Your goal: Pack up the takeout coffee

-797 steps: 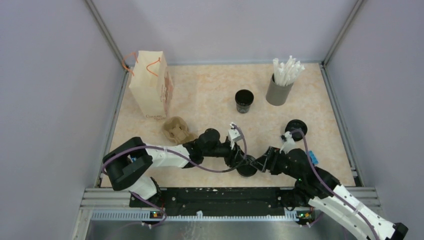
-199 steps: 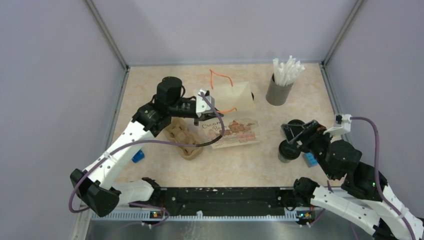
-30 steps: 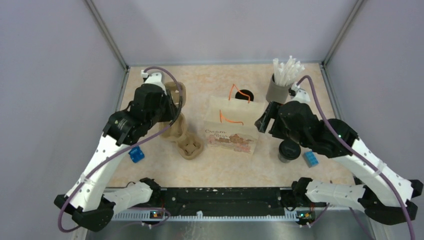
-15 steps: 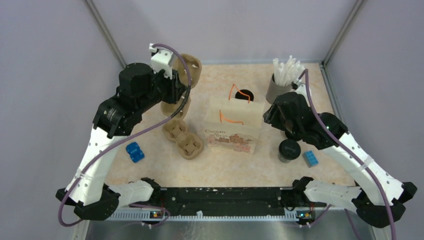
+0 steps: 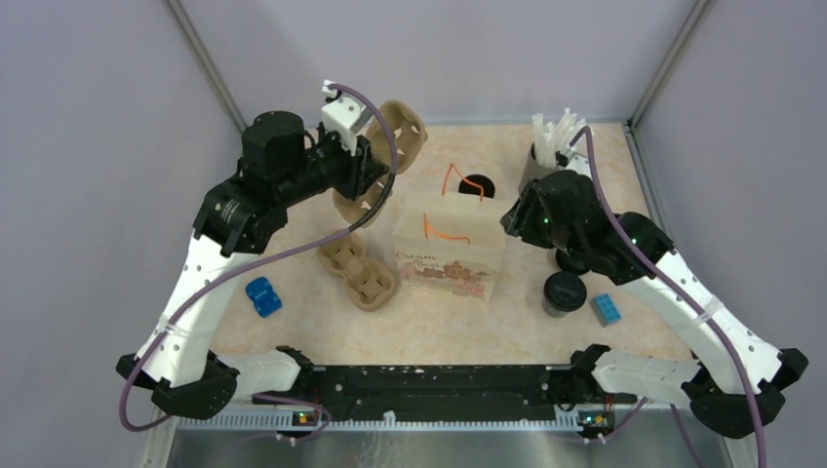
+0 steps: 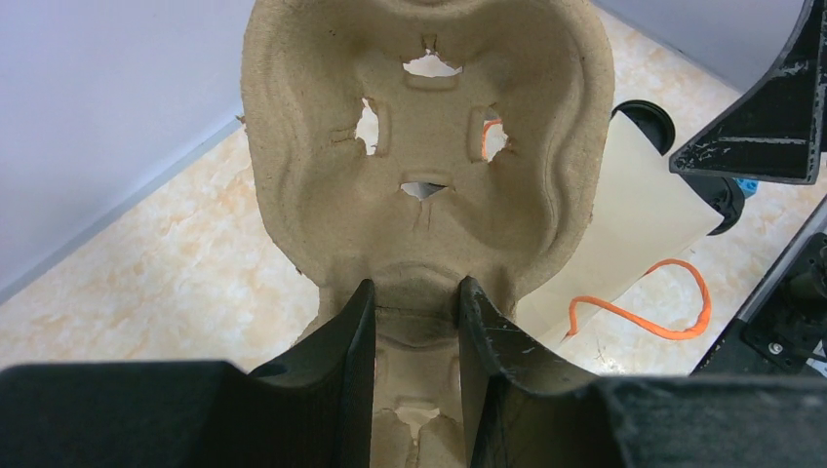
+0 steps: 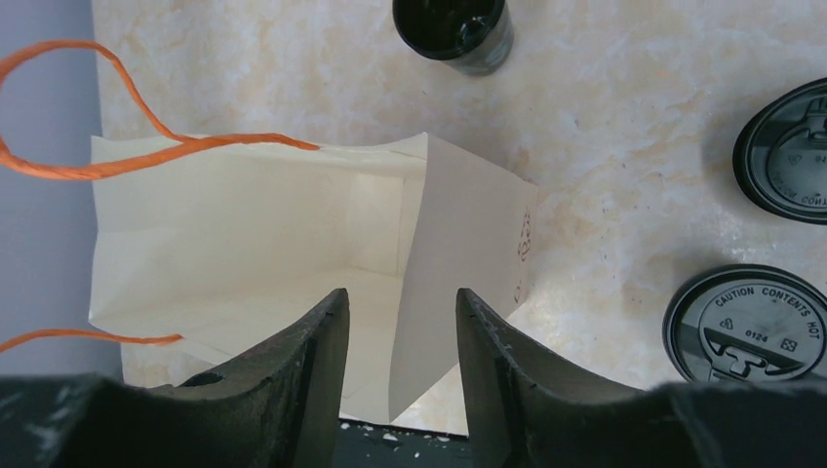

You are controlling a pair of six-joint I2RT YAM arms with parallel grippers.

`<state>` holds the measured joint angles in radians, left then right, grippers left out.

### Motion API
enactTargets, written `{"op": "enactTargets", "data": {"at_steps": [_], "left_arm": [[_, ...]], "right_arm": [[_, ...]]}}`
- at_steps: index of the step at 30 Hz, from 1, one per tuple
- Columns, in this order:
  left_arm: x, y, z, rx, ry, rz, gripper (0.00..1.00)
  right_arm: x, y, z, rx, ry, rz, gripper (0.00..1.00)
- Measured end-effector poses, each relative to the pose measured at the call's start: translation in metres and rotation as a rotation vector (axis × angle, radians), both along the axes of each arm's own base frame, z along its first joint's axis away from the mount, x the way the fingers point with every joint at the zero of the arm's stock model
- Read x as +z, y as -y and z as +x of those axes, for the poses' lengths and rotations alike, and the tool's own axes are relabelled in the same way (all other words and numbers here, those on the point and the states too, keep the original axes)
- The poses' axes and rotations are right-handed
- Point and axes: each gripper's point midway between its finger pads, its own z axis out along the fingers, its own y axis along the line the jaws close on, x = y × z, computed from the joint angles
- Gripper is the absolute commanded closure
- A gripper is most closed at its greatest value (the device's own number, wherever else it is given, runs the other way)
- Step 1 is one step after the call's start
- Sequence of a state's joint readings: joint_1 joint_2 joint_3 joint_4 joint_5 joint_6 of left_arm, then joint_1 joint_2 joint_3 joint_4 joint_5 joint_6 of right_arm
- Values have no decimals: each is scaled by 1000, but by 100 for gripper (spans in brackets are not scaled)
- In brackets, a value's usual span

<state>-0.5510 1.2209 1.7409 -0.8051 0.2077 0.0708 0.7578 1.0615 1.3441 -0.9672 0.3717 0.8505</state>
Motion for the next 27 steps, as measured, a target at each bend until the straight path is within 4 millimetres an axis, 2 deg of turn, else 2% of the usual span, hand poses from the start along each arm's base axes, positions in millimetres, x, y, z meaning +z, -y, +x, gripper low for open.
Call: {"op": "enactTargets", "data": {"at_steps": [5,11,18,23,27], "left_arm": [[6,6,-1,-51,40,1,71],[12,11,-3,-88,77,1,73],[14,17,-13,-163,90,-4,74],[17,22,-22,-214,93,-14,74],[18,25,-28,-251,89,-23,74]], "right_arm": [[3,-1,0,-9,-2,18,51],[-2,-8,-1,18,-24,22,60],[-19,-16,5,63,-60,-47,81],[-20,-14,6,129,-33,-121,98],[-20,-12,7,194,-3,-181,100]]}}
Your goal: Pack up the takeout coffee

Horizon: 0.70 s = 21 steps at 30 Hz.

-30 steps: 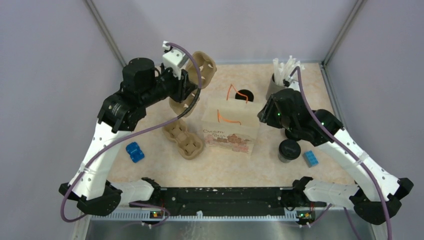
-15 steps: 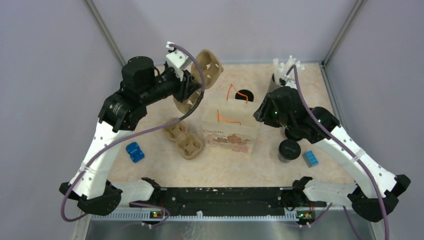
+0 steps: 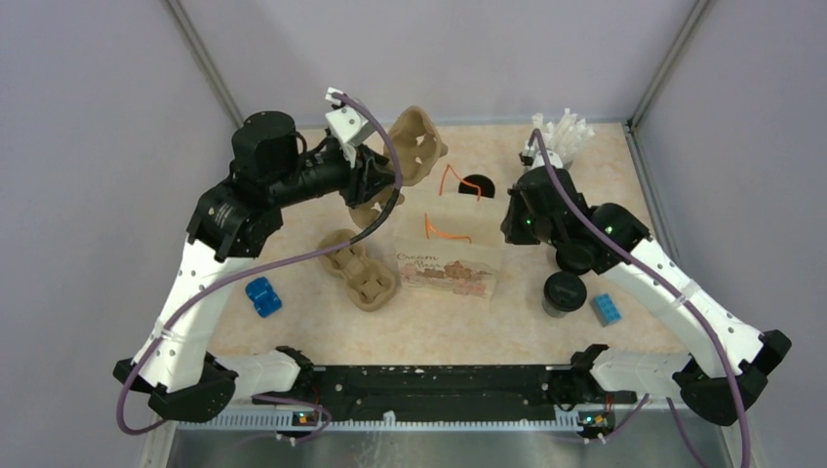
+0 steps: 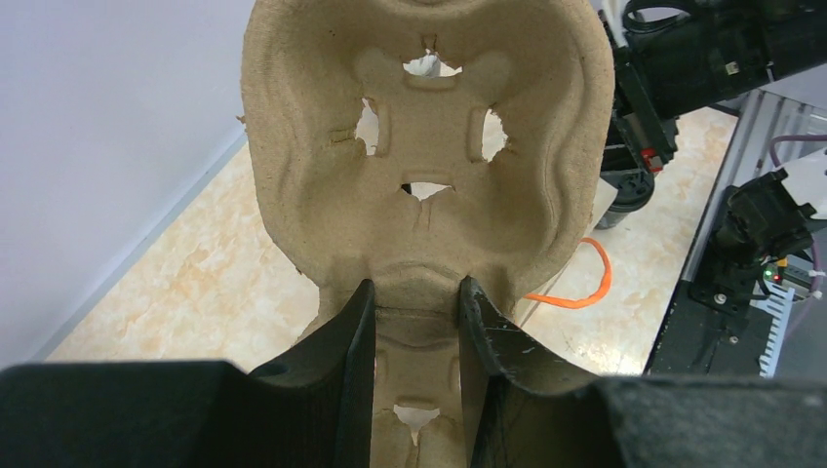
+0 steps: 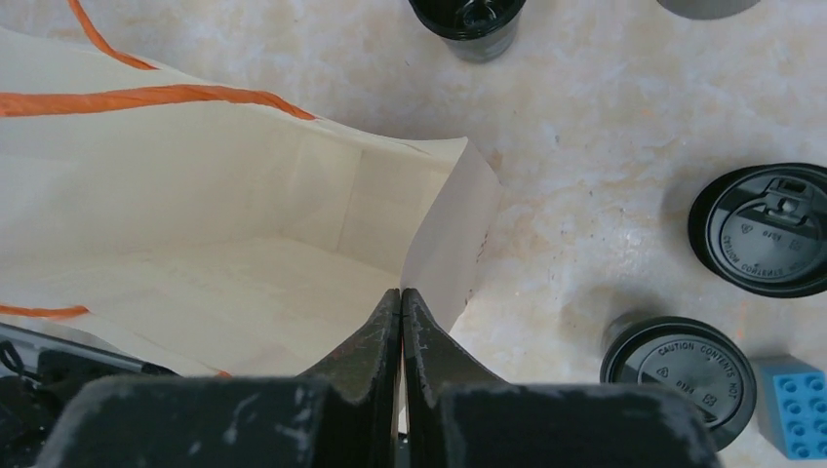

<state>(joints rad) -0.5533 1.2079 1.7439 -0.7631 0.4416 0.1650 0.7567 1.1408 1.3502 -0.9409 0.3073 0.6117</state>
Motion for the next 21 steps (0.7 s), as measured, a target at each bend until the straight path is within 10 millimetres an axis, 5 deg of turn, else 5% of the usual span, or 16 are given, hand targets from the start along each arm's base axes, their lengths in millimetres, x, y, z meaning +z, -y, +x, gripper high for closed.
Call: {"op": "enactTargets", "data": {"at_steps": [21], "left_arm": [[26,11,-19,-125,41,-32,78]], "right_arm": [[11,-7,5,321,53,-15,98]]}}
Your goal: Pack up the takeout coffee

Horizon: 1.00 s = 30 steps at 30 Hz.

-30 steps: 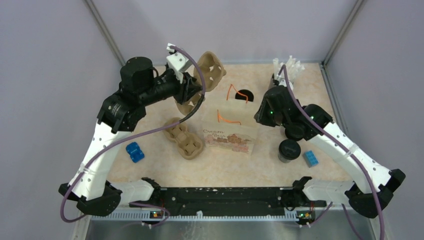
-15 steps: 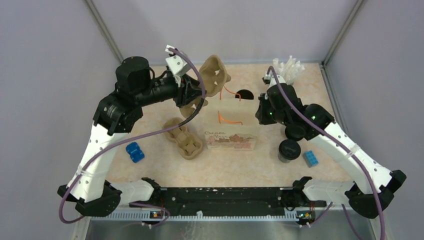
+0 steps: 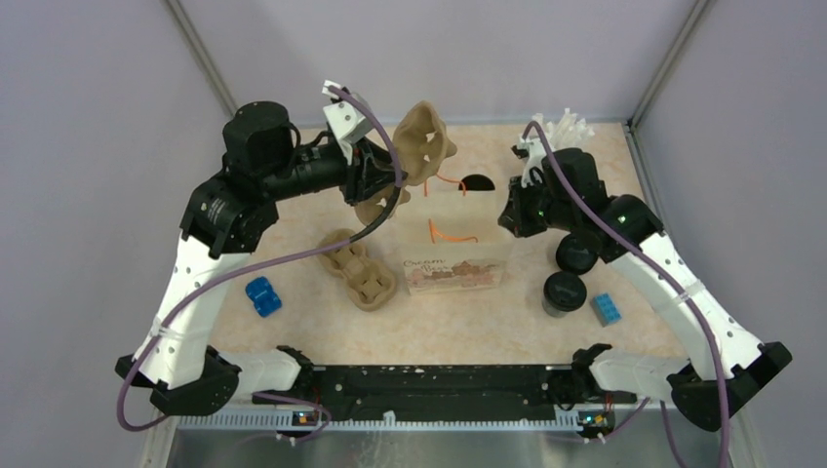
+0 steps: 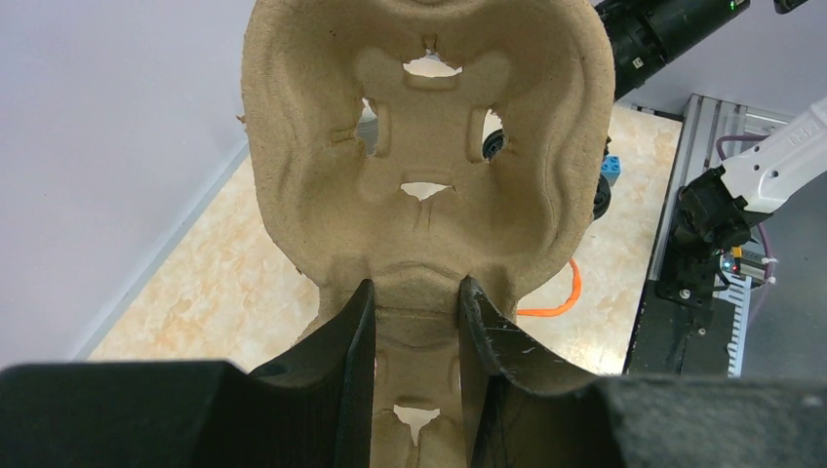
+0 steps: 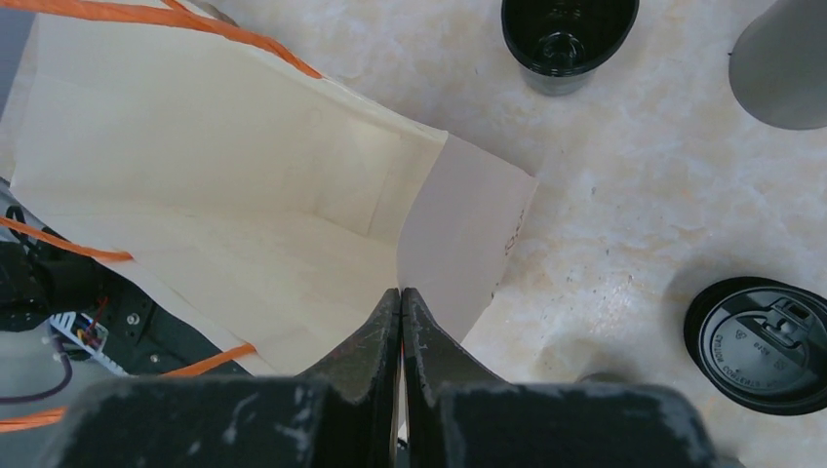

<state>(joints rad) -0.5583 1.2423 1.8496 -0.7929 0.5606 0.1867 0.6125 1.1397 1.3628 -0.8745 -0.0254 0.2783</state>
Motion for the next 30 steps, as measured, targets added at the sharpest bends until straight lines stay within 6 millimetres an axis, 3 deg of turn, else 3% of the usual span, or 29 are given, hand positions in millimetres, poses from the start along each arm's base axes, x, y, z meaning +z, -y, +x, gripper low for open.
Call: {"op": "enactTargets", "data": {"at_steps": [6,9,12,15,22,26,30], "left_arm": [[-8,2,1,-3,-36,13,82],[-11,5,0,-9,-58,24,82],[-11,5,-1,-11,-62,26,82],[-8,4,-2,-12,-54,22,82],[-10,8,2,-17,-55,30,77],[-13,14,6,-30,-68,23,78],[-16,18,8,-38,-78,13,76]], "right_arm": [[6,1,2,38,-18,-3,59],[33,-2,6,35,20,23,46],[66,-4,5,42,86,84,21],[86,-8,-9,104,149,149,21],[93,-17,-49,301,302,280,36],[98,-29,-53,429,445,291,37],[100,-47,-52,542,547,227,32]]}}
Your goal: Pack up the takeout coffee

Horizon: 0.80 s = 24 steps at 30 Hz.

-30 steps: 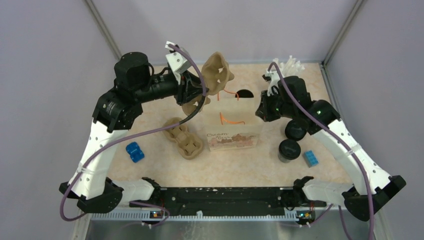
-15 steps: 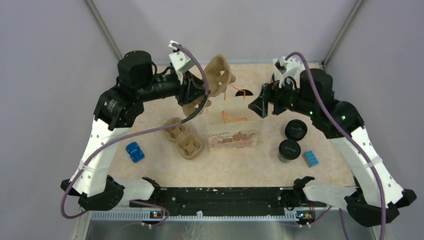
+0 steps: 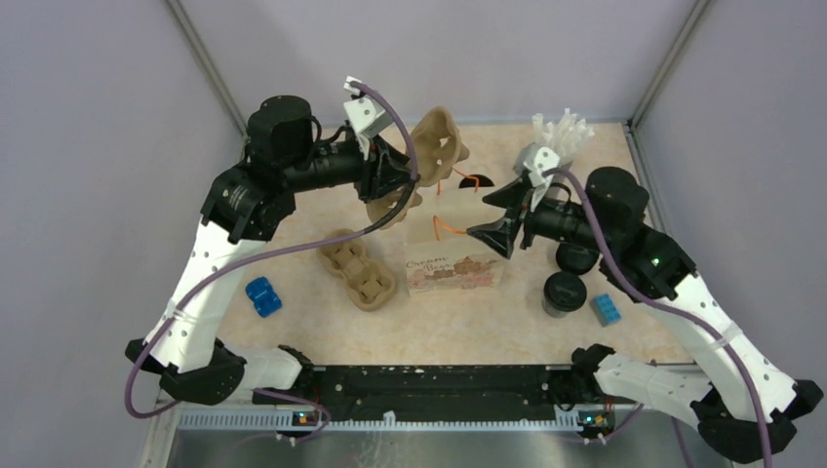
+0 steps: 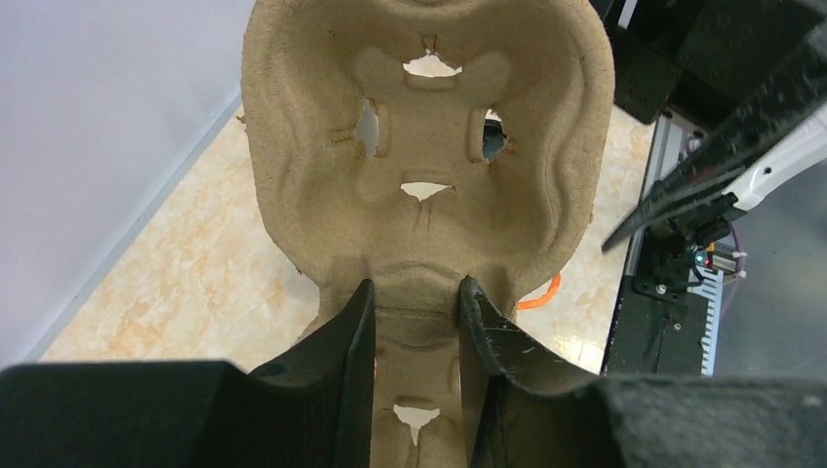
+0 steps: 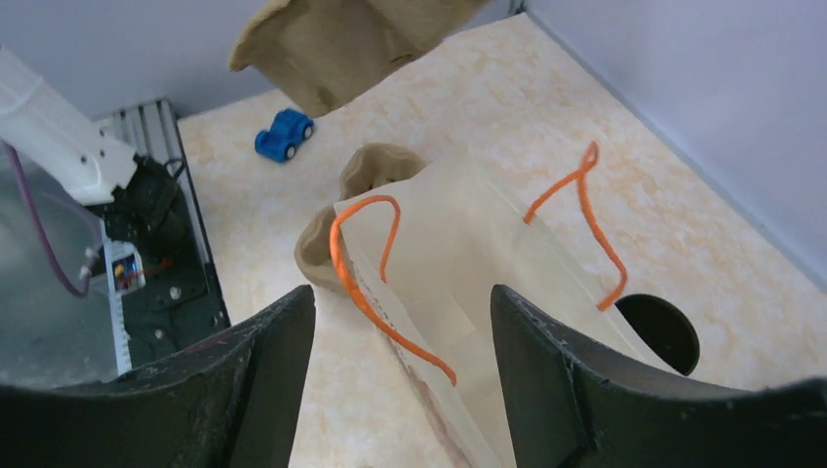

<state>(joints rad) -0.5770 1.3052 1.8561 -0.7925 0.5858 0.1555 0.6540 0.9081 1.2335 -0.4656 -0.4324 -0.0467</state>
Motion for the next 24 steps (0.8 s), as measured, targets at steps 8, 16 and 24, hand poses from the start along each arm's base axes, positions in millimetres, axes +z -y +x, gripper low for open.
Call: {"op": "enactTargets", "data": {"at_steps": [8,16,24], "left_arm": [[-9,6,8,-1,-6,3,76],[-5,11,6,-36,-2,-19,77],[-16,22,8,-84,-25,-35,78]], "right_arm": [[-22,-36,-9,154,157,-200,30],[-27,-38,-11,181,267,-280,51],[-25,-45,-13,217,361,-296,95]]}}
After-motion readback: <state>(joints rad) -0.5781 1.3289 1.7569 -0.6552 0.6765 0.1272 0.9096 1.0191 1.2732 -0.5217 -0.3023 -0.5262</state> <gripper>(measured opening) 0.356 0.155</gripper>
